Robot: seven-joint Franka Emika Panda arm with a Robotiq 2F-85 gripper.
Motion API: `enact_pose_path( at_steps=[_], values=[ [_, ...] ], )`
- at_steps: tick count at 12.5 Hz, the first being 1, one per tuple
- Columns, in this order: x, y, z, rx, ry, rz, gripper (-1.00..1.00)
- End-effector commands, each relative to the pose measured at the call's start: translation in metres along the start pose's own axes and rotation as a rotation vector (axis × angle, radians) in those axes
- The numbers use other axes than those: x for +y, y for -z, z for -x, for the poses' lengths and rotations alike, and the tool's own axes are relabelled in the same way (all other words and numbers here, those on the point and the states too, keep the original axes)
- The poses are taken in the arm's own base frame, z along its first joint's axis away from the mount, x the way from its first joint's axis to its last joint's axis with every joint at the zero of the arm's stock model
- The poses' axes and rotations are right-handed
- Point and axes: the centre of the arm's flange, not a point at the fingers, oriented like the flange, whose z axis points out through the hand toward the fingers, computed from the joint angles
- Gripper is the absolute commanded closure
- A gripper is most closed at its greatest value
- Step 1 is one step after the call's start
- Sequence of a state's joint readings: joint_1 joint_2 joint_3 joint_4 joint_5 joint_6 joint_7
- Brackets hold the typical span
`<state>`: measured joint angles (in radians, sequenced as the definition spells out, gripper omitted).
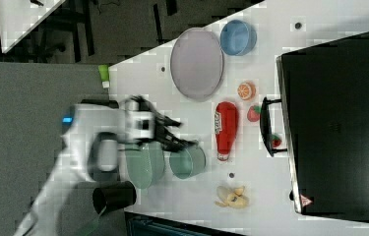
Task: Pick ketchup from strainer and place it on the table
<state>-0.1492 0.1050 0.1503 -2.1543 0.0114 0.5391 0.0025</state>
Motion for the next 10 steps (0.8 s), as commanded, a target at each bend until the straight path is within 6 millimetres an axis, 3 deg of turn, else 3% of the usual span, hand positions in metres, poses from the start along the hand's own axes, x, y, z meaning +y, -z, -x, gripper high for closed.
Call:
enact_pose_path(
  at_steps=[1,3,5,7,10],
  values=[
    [-0.005,0.129,-0.007,0.129,-0.017,-0.120,-1.00],
    [-0.010,0.173,0.002,0.132,-0.001,-0.120,-1.00],
    [-0.007,0.204,0.008,0.108,0.001,-0.096,-1.00],
    [0.002,0.222,0.012,0.072,-0.006,-0.060,-1.00],
    [0.008,0.230,0.006,0.078,-0.020,-0.067,-1.00]
  ],
)
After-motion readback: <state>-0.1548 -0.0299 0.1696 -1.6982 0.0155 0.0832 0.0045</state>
